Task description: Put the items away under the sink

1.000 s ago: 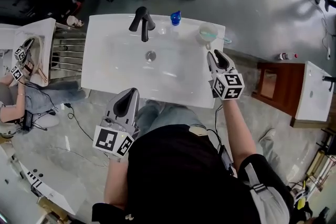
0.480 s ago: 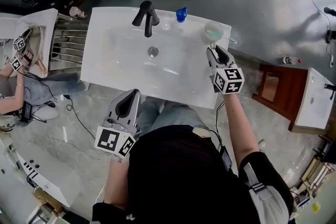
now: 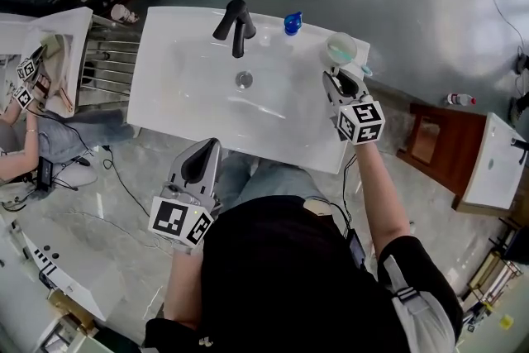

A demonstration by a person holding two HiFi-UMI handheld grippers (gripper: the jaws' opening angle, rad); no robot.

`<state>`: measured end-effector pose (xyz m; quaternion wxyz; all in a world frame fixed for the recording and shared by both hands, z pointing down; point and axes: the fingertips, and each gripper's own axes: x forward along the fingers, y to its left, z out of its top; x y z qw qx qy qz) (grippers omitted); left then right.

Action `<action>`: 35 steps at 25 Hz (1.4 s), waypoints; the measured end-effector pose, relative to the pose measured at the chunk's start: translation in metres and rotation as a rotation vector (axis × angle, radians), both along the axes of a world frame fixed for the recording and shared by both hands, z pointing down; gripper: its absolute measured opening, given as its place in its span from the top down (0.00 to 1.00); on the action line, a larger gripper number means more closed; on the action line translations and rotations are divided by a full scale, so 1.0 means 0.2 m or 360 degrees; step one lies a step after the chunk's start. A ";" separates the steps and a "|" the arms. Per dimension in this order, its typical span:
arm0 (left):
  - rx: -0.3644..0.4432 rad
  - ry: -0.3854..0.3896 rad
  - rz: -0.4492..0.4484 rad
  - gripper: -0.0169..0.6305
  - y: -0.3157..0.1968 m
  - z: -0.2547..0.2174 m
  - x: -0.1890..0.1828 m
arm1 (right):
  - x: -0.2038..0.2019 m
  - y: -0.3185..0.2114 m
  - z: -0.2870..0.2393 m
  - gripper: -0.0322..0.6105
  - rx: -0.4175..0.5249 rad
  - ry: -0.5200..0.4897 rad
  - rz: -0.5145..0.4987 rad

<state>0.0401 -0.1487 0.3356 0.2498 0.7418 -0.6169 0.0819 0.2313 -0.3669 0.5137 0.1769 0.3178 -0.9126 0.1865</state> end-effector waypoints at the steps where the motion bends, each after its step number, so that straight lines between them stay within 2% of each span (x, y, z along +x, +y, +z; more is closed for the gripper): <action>1: -0.0005 0.0000 -0.0004 0.94 0.00 0.00 0.00 | -0.01 0.00 0.00 0.78 0.0003 0.0002 -0.0009; 6: -0.0017 0.0008 -0.0028 0.94 0.01 0.02 -0.01 | -0.03 -0.03 0.01 0.85 0.0047 0.0033 -0.0014; 17: -0.0021 0.0037 -0.0085 0.94 0.04 0.01 -0.04 | -0.07 -0.01 -0.04 0.86 0.0180 0.0114 -0.0029; 24: -0.0052 0.0063 -0.0105 0.94 0.11 0.04 -0.01 | -0.06 0.03 -0.09 0.87 0.0203 0.0069 -0.0029; 35: -0.0021 0.0080 -0.0034 0.94 0.27 0.04 0.01 | 0.00 0.22 -0.24 0.87 0.0281 0.0022 0.0020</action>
